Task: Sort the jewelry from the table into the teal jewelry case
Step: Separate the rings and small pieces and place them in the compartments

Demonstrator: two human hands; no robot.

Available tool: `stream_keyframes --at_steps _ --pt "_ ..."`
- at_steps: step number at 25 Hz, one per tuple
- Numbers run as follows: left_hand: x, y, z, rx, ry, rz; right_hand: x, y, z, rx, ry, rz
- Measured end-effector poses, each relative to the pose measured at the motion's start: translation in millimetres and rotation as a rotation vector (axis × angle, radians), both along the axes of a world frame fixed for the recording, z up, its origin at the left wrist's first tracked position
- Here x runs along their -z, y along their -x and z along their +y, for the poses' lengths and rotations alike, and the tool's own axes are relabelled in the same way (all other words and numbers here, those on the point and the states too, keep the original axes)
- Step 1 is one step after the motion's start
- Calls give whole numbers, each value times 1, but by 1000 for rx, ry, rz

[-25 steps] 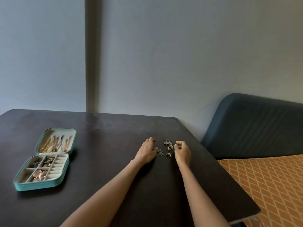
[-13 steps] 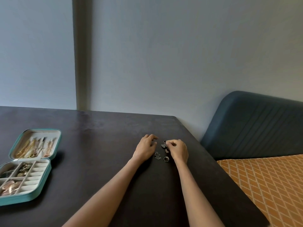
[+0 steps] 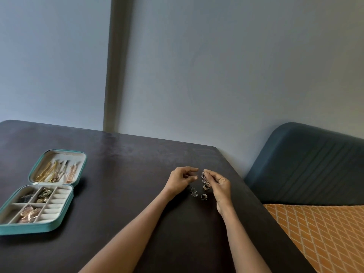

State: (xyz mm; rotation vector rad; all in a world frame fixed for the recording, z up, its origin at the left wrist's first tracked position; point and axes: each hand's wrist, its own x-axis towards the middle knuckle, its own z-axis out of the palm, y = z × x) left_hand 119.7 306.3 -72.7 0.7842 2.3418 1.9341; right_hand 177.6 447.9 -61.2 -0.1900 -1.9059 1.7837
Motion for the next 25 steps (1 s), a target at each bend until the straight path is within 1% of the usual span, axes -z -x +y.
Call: stream_keyframes --at_steps 3,6,9,12,13,14,16,17,18,21,23,25 --pt "-2 0 -3 2 -63 -3 -3 -2 -9 -56 -6 -24" --pt "-5 -6 -6 37 -199 -50 -10 -1 -21 -95 -8 -77" --pt "-7 -14 -10 -13 -293 -88 -20 -2 -33 -111 1 -70" --pt "-14 -19 -20 -47 -314 -123 -20 -9 -33 -24 -53 -67" --pt "-18 -19 -25 -70 -306 -136 -18 -10 -31 36 -138 -102" --pt "-20 -19 -29 -84 -293 -140 -17 -11 -29 104 -317 -182" --pt "-24 -20 -40 -105 -241 -125 -15 -15 -27 219 -797 -394" --pt "-24 -22 -46 -112 -222 -118 -17 -18 -29 243 -959 -458" --pt "-24 -23 -51 -118 -221 -121 -19 -19 -34 242 -1050 -489" --pt "-23 -25 -66 -120 -206 -134 -22 -16 -48 265 -1180 -535" --pt "-24 -24 -73 -116 -149 -111 -23 -12 -54 292 -1185 -576" --pt "-26 -21 -80 -104 -136 -105 -22 -7 -55 292 -1168 -606"
